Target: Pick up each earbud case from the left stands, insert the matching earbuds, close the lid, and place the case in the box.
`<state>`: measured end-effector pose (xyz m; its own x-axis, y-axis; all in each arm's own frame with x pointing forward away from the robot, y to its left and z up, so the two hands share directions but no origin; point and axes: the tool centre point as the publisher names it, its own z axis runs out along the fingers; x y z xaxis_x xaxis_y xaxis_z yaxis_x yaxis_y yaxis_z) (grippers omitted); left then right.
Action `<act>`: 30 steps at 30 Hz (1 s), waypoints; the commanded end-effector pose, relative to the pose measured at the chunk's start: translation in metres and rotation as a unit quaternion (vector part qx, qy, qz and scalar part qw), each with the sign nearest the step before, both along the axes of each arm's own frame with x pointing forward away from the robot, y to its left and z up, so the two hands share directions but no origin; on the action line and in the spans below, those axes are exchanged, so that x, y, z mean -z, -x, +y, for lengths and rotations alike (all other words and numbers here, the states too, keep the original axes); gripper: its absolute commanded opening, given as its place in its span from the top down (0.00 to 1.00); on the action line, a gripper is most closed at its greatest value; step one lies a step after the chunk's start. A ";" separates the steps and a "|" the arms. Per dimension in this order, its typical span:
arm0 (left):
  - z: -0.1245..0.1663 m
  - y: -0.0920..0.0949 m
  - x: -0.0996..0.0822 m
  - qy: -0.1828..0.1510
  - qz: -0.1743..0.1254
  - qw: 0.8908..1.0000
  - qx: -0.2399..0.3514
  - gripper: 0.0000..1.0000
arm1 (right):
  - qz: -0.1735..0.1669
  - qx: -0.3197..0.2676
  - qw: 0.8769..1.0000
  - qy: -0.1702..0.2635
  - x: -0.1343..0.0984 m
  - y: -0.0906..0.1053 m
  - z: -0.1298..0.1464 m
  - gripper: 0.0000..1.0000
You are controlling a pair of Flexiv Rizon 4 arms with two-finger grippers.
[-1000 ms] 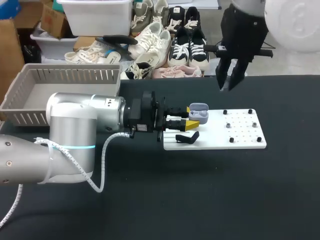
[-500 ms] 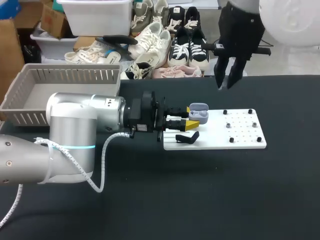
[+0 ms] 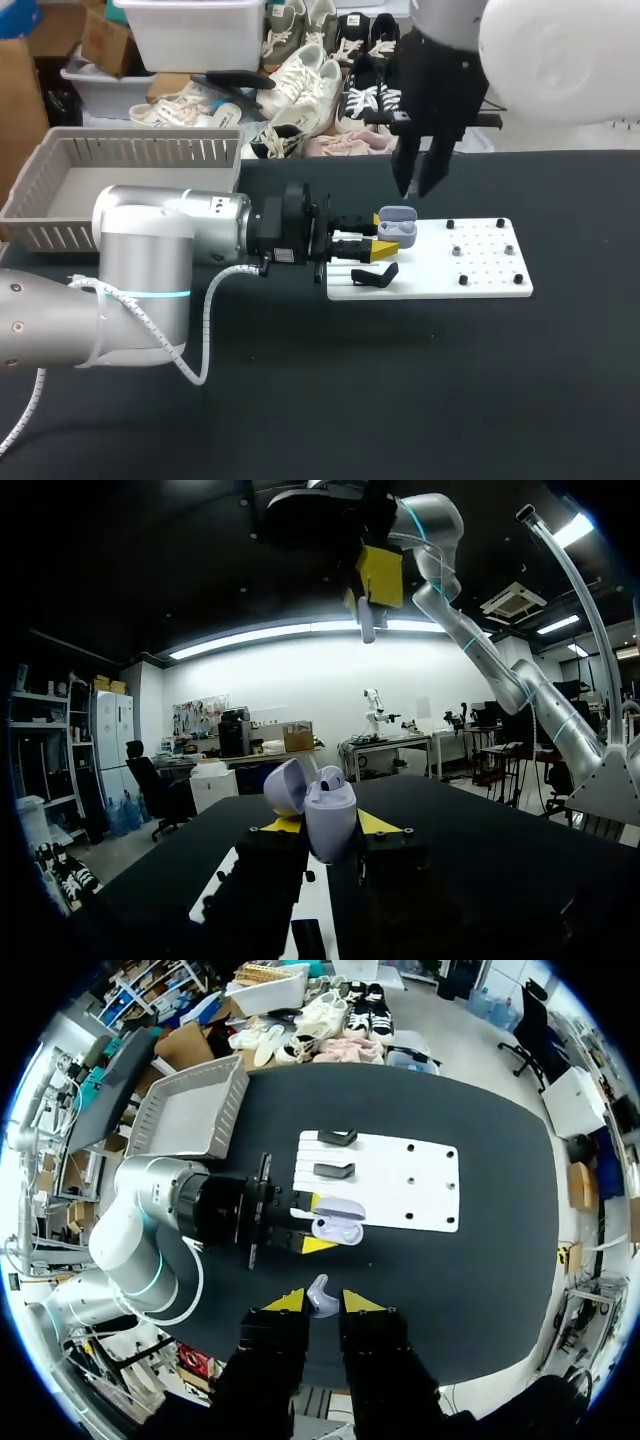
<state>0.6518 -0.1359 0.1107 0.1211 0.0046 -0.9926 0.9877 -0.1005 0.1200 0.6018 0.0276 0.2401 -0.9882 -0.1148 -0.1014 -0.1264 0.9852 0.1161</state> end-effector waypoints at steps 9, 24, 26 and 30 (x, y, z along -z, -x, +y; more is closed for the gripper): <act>0.000 0.001 0.000 0.000 -0.001 1.000 -0.003 1.00 | 0.005 -0.015 1.000 0.013 0.016 -0.003 0.022 1.00; 0.000 0.001 0.000 0.000 -0.001 1.000 -0.003 1.00 | -0.003 -0.019 0.999 0.029 0.035 -0.019 0.020 1.00; 0.000 0.001 0.000 0.000 -0.001 1.000 -0.003 1.00 | -0.002 -0.020 0.999 0.030 0.037 -0.020 0.020 1.00; 0.000 0.001 0.000 0.000 -0.001 1.000 -0.003 1.00 | -0.002 -0.021 0.999 0.033 0.041 -0.024 0.019 1.00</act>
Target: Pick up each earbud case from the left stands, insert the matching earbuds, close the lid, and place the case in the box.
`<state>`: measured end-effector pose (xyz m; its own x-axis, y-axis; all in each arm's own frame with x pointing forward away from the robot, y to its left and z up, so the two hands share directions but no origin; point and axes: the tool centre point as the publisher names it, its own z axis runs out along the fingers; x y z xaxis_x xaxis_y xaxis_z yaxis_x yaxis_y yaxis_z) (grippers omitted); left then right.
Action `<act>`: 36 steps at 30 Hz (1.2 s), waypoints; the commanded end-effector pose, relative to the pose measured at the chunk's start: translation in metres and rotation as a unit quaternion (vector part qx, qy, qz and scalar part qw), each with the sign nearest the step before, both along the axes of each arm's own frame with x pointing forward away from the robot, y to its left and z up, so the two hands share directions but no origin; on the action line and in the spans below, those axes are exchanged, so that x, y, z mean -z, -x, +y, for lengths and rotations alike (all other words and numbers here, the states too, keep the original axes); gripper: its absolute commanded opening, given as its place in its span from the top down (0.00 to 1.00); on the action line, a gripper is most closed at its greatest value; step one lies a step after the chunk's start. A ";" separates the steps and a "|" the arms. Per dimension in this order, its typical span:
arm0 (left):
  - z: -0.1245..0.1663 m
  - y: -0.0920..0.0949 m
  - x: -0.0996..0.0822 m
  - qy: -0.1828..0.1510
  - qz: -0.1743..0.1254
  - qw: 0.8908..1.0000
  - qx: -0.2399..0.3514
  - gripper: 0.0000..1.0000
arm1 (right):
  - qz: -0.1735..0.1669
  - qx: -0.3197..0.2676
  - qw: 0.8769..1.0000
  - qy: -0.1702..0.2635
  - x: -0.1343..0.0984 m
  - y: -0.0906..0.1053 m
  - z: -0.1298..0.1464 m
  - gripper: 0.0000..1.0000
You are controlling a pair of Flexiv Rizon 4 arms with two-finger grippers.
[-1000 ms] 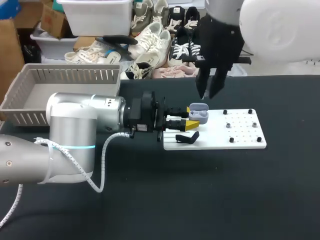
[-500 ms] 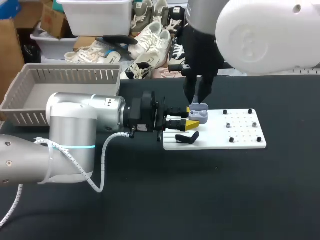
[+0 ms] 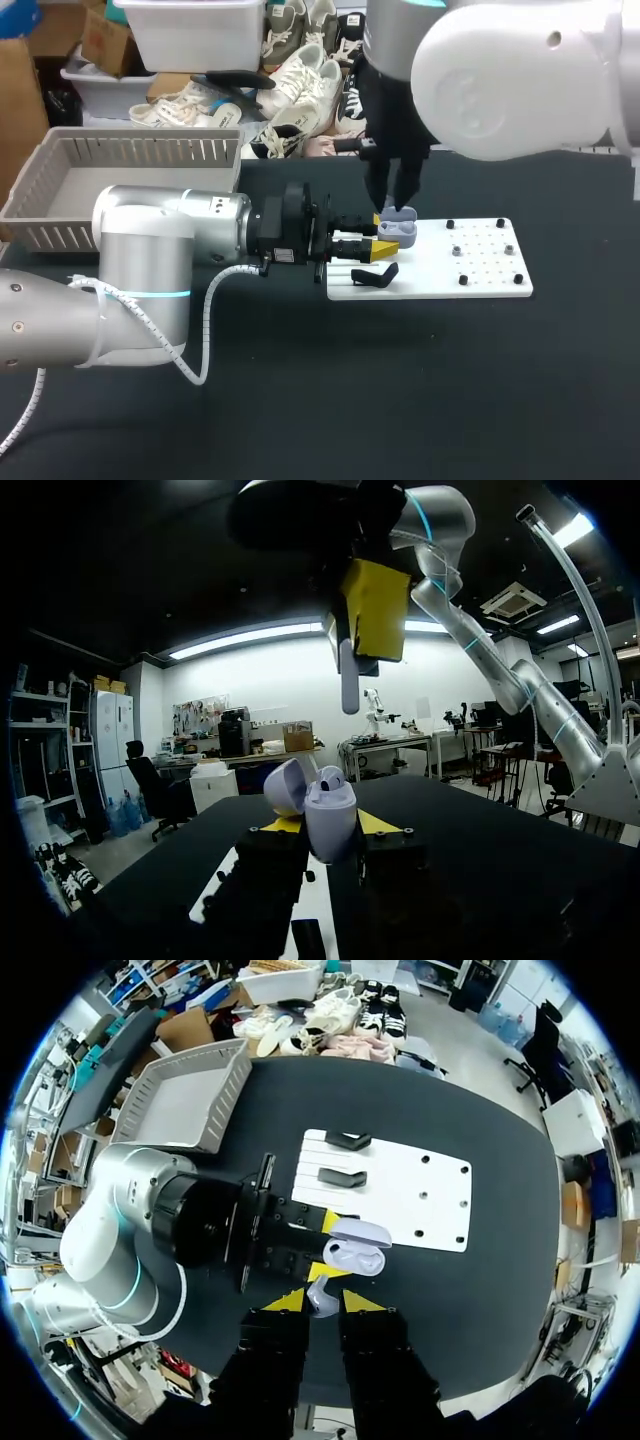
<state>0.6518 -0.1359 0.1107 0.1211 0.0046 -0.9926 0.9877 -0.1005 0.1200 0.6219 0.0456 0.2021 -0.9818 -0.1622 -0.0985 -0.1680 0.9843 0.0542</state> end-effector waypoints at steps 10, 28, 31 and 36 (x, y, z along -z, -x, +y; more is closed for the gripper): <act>0.000 0.001 0.000 0.000 -0.001 1.000 -0.003 1.00 | 0.005 -0.008 1.000 0.010 0.012 -0.007 -0.001 1.00; 0.000 0.001 0.000 0.000 -0.001 1.000 -0.003 1.00 | 0.008 -0.019 1.000 0.015 0.025 -0.011 -0.004 1.00; 0.000 0.001 0.000 0.000 -0.001 1.000 -0.003 1.00 | 0.009 -0.020 1.000 0.015 0.026 -0.012 -0.004 1.00; 0.000 0.001 0.000 0.000 -0.001 1.000 -0.003 1.00 | 0.010 -0.023 1.000 0.015 0.027 -0.012 -0.002 1.00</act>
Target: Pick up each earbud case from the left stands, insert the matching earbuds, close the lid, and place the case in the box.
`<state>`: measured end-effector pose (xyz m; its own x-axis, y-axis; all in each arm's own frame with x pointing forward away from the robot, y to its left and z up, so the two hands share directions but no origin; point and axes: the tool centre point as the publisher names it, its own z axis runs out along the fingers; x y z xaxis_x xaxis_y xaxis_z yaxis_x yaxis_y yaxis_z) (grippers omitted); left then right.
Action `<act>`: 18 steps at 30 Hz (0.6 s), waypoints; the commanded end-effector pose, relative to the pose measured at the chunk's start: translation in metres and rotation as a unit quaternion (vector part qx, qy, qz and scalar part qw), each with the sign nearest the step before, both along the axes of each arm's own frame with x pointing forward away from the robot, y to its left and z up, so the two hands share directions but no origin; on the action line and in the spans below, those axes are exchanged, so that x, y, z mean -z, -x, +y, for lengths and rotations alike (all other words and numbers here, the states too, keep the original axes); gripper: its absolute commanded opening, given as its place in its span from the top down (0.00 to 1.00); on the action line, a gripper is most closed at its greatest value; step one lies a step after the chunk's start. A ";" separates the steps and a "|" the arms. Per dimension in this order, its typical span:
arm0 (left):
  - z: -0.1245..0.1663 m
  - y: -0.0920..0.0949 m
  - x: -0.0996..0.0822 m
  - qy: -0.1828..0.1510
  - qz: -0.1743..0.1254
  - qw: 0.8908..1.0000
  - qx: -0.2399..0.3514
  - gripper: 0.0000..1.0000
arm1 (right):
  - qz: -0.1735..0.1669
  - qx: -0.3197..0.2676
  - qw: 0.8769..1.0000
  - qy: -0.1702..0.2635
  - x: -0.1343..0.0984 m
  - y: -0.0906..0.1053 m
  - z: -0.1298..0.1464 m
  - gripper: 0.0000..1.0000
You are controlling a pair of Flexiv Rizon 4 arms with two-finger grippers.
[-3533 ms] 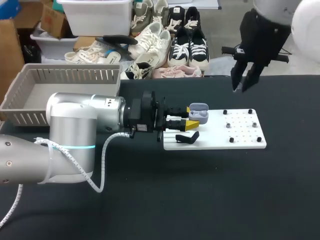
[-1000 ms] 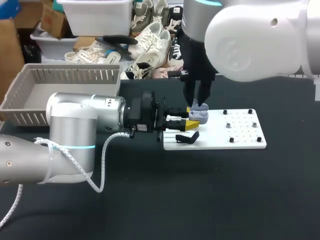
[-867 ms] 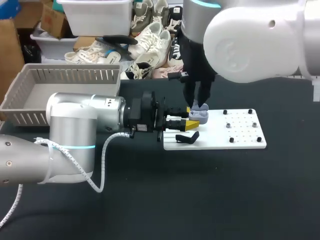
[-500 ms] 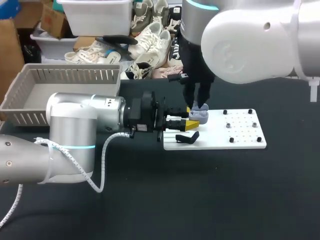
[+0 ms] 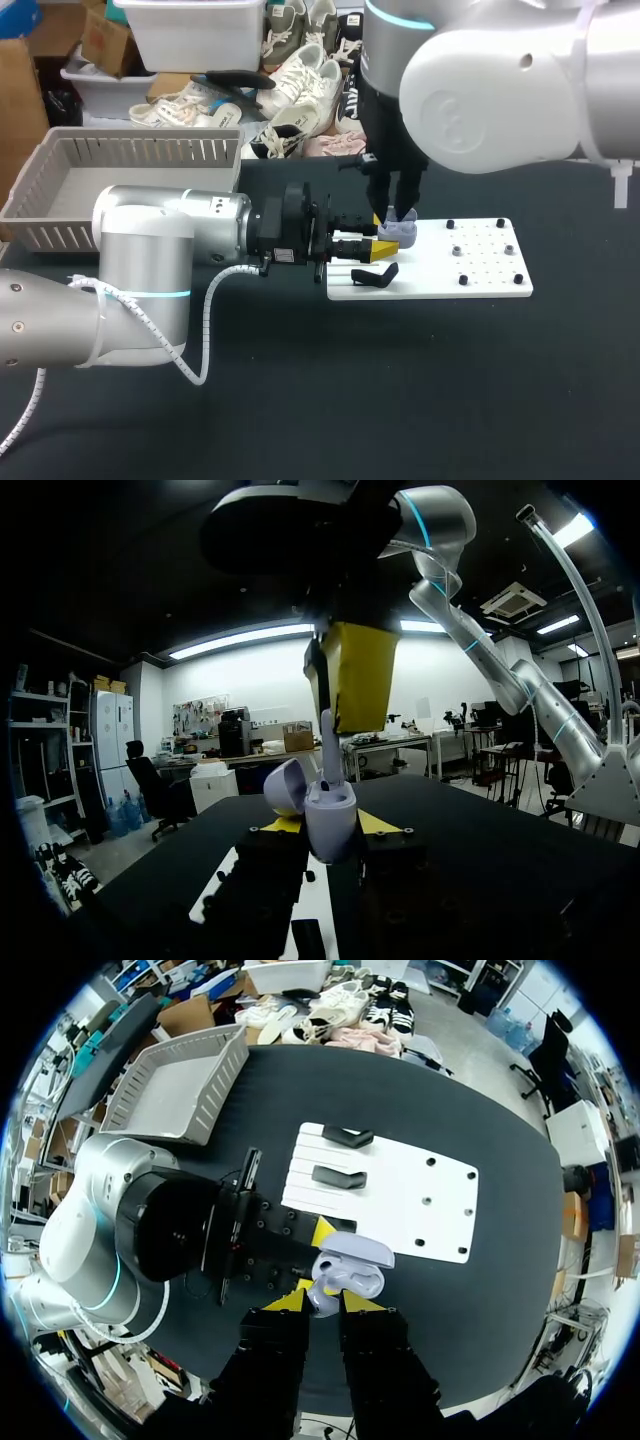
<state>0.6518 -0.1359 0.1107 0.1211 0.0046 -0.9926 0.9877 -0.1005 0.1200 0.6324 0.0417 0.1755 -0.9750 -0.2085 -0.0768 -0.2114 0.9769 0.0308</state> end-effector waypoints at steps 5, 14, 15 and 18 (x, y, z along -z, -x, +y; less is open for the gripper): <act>0.000 0.001 0.000 0.000 -0.001 1.000 -0.003 1.00 | 0.003 0.000 1.000 0.002 0.004 -0.002 0.002 1.00; 0.000 0.001 0.000 0.000 -0.001 1.000 -0.003 1.00 | 0.005 0.006 1.000 0.001 0.008 -0.005 0.000 1.00; 0.000 0.001 0.000 0.000 -0.001 1.000 -0.003 1.00 | 0.005 0.007 1.000 0.000 0.008 -0.005 0.000 1.00; 0.000 0.001 0.000 0.000 -0.001 1.000 -0.003 1.00 | 0.005 0.008 1.000 0.000 0.008 -0.006 0.000 1.00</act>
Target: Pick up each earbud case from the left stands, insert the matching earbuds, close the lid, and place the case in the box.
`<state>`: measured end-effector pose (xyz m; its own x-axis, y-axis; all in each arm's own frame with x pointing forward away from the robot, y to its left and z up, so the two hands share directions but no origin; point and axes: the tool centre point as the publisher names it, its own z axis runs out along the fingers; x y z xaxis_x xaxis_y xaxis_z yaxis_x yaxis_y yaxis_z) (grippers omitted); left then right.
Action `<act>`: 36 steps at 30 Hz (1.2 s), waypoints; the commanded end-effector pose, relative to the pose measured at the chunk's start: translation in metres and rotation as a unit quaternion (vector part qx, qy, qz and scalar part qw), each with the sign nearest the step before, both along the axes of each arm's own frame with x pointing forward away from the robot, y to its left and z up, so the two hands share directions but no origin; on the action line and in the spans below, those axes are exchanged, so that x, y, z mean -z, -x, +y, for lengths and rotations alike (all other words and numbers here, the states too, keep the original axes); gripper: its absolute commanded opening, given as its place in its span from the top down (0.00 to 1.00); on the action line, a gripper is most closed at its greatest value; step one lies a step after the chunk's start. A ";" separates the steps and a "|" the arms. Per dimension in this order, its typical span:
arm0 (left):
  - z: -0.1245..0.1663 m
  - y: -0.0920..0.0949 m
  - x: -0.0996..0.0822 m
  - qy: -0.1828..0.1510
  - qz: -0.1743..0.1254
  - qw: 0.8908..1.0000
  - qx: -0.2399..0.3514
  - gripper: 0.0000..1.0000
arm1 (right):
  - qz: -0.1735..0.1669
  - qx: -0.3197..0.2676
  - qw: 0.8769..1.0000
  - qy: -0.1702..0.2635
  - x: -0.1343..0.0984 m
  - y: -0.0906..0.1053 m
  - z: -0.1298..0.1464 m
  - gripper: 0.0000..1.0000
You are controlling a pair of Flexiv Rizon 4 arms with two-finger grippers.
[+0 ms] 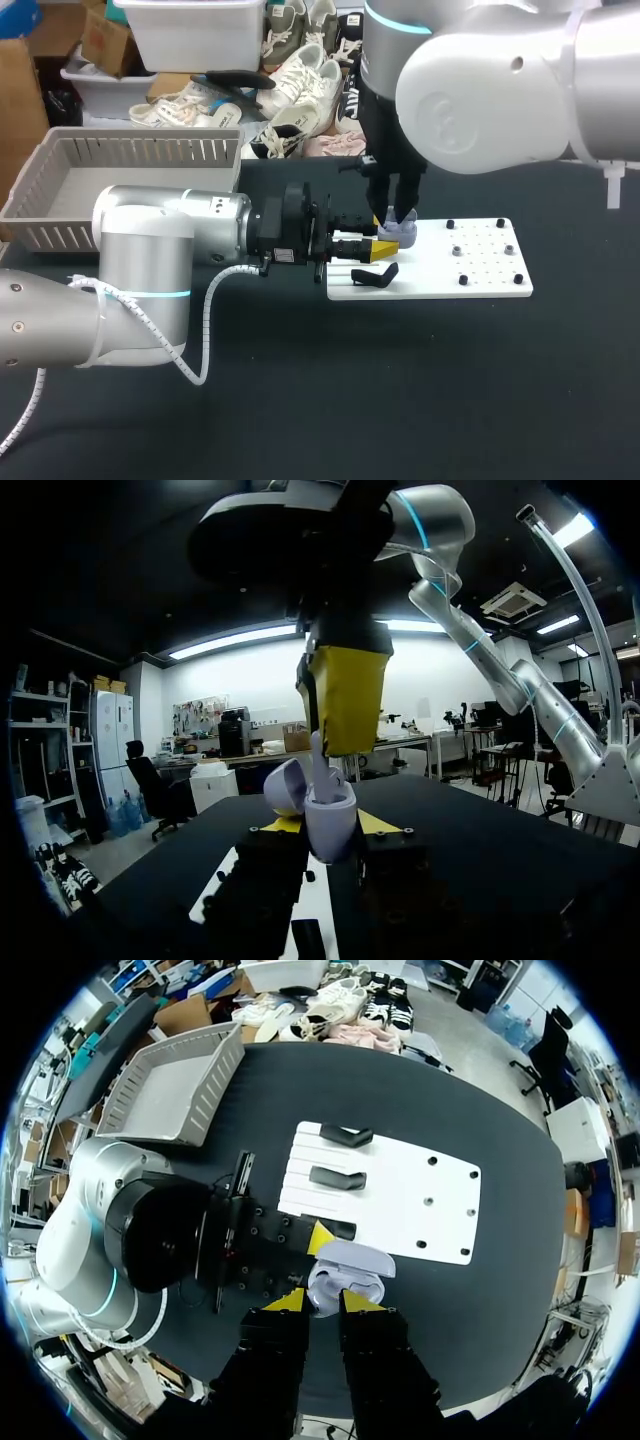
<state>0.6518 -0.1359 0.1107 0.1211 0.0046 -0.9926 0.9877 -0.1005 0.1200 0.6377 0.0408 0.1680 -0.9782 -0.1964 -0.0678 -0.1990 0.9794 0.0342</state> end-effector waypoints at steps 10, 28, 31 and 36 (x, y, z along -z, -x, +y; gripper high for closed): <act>0.000 0.001 0.000 0.000 -0.001 1.000 -0.003 1.00 | 0.001 0.002 1.000 0.002 0.004 -0.003 0.000 1.00; 0.000 0.001 0.000 0.000 -0.001 1.000 -0.003 1.00 | 0.008 0.002 1.000 0.002 0.009 -0.003 -0.002 1.00; 0.000 0.001 0.000 0.000 -0.001 1.000 -0.003 1.00 | 0.011 0.001 1.000 0.004 0.010 -0.003 -0.004 1.00; 0.000 0.001 0.000 0.000 -0.001 1.000 -0.003 1.00 | 0.016 -0.002 1.000 0.009 0.012 -0.002 -0.004 1.00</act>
